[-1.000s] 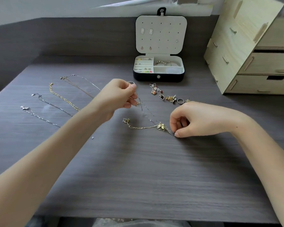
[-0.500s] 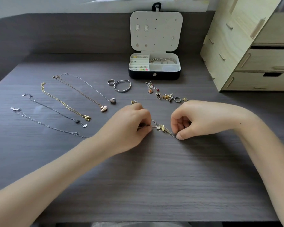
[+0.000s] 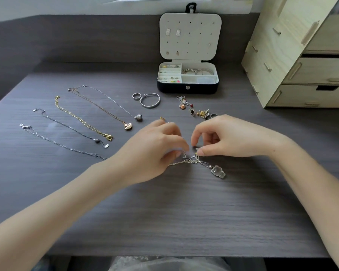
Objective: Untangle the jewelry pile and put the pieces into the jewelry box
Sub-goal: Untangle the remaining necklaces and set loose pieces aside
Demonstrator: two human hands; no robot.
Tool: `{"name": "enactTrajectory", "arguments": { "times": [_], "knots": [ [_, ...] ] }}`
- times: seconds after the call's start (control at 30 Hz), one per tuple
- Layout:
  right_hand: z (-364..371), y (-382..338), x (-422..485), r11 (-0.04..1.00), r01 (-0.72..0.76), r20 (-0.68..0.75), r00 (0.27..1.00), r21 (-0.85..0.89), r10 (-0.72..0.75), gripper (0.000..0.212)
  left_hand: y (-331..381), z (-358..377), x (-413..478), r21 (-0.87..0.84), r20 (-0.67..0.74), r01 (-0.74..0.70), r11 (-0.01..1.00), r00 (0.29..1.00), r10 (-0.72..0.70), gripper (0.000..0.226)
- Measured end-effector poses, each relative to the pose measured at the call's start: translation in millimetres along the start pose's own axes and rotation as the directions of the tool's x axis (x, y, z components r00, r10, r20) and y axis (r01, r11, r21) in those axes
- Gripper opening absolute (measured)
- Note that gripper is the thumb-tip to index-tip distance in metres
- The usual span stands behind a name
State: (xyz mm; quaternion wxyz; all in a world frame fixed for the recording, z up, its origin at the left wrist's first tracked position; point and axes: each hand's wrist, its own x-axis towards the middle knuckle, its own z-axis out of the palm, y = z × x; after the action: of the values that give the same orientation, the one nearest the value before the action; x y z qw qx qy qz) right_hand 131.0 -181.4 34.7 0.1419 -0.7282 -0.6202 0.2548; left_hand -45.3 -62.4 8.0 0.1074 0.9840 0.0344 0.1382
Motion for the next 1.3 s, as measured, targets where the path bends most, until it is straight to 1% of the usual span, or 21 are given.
{"name": "enactTrajectory", "arguments": {
  "times": [0.07,0.17,0.27,0.4,0.6,0.67,0.9,1.0,1.07,1.2,1.3],
  "knots": [
    [2,-1,1,1.0,0.002,0.013,1.0,-0.006,-0.002,0.007,-3,4,4,0.041,0.02,-0.047,0.998,0.999,0.046,0.021],
    [1,2,-3,0.999,-0.026,0.012,1.0,-0.037,0.026,0.013,-6,7,1,0.098,0.076,-0.047,0.994,0.996,0.039,0.032],
    [-3,7,-8,0.999,-0.052,-0.034,0.998,-0.008,0.051,0.016,-8,12,-7,0.116,0.093,-0.04,0.993,0.995,0.029,0.037],
    [-5,9,-11,0.992,-0.041,-0.062,0.997,0.115,0.049,0.016,-10,17,-12,0.162,0.082,-0.027,0.986,0.997,0.014,0.041],
    [-7,6,-17,0.947,-0.033,-0.01,0.999,0.318,0.039,0.008,-12,19,-14,0.17,0.079,-0.018,0.985,0.997,0.004,0.043],
    [-8,4,-19,0.932,-0.042,0.003,0.999,0.36,0.044,0.007,-12,20,-15,0.179,0.076,-0.024,0.984,0.997,0.01,0.044],
    [-5,-5,-23,0.92,-0.067,0.074,0.996,0.387,0.041,0.004,-17,20,-19,0.217,0.094,0.0,0.976,0.995,-0.021,0.052],
    [0,-7,-22,0.931,-0.08,0.119,0.992,0.356,0.039,0.003,-19,20,-20,0.21,0.106,0.001,0.978,0.994,-0.023,0.055],
    [4,-7,-21,0.944,-0.075,0.12,0.992,0.322,0.038,0.001,-20,19,-20,0.198,0.114,0.005,0.98,0.993,-0.028,0.056],
    [7,-9,-21,0.972,-0.046,0.12,0.993,0.231,0.018,0.008,-21,16,-21,0.159,0.116,0.029,0.987,0.992,-0.048,0.058],
    [7,-9,-20,0.971,-0.024,0.108,0.994,0.237,-0.002,0.012,-19,13,-21,0.133,0.079,0.028,0.991,0.996,-0.038,0.052]
  ]
}}
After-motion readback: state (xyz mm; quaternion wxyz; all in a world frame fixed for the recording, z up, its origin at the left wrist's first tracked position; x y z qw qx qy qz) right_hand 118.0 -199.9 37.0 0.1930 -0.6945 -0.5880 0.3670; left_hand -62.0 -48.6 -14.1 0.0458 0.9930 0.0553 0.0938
